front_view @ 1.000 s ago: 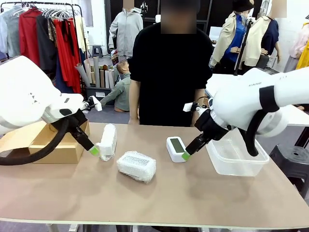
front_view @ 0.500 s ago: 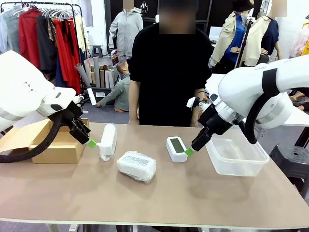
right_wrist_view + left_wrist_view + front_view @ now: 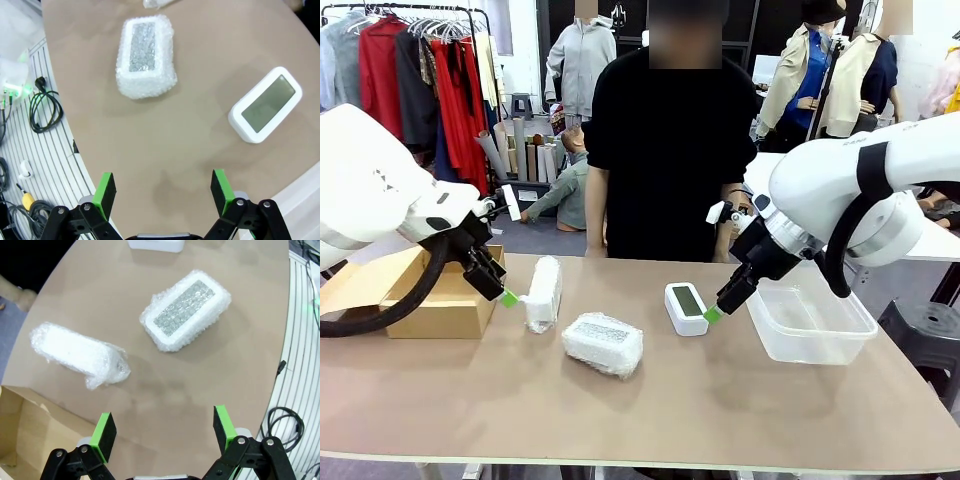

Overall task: Separate and place wrapped and unwrapped clocks.
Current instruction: Pick up the Digital clock indicated by the person.

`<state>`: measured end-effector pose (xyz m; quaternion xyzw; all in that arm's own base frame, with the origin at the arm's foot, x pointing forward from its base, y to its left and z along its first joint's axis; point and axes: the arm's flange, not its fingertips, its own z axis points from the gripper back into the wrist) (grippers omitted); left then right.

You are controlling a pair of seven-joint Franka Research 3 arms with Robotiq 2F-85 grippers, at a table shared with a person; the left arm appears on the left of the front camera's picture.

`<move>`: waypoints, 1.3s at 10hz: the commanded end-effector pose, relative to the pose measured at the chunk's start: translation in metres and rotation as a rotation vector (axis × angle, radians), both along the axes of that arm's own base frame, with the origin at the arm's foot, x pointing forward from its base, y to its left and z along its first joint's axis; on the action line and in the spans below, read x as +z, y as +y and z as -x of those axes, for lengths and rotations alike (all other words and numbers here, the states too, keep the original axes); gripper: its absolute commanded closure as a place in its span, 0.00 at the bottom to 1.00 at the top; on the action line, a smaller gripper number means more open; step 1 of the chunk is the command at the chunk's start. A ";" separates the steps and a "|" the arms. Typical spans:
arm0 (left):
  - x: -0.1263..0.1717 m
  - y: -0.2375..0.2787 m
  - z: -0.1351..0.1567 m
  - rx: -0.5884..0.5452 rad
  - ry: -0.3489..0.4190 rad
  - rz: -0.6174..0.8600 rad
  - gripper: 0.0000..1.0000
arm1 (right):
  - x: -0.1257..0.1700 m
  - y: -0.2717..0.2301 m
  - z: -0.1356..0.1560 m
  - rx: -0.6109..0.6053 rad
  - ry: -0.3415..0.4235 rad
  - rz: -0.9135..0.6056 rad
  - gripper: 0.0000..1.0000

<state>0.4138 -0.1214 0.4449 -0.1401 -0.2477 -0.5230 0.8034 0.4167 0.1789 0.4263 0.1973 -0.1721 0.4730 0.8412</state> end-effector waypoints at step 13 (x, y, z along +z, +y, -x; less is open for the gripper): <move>0.097 0.093 -0.070 -0.351 -0.183 0.276 0.00 | 0.109 -0.038 -0.086 0.360 -0.364 -0.358 0.00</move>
